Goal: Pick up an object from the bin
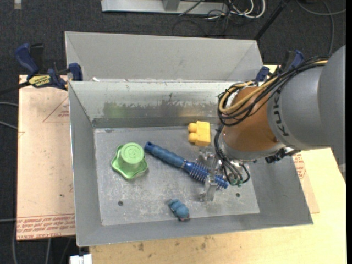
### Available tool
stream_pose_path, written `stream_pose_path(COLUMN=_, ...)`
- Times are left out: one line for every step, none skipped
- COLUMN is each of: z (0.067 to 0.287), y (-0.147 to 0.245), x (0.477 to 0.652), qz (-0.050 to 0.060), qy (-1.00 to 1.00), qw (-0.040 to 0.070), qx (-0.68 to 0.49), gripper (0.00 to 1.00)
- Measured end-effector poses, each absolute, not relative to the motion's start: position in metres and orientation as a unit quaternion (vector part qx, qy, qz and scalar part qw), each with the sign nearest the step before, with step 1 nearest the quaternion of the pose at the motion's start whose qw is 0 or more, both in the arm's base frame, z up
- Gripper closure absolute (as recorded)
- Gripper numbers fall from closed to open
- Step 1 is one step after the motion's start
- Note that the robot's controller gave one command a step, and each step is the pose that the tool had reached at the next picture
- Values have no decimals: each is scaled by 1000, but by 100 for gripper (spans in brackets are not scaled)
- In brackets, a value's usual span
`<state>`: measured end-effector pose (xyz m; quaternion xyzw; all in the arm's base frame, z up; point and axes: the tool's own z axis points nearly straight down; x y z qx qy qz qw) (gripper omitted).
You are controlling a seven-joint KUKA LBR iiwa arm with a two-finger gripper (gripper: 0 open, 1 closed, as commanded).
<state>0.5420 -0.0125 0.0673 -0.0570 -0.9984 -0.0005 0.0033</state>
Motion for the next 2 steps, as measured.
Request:
stream_pose_path(z=70, y=-12, x=544, qz=-1, qy=-998, qw=0, qx=-56, gripper=100)
stream_pose_path(z=206, y=0, x=577, qz=-1, qy=-999, qw=-5, qx=-40, gripper=100)
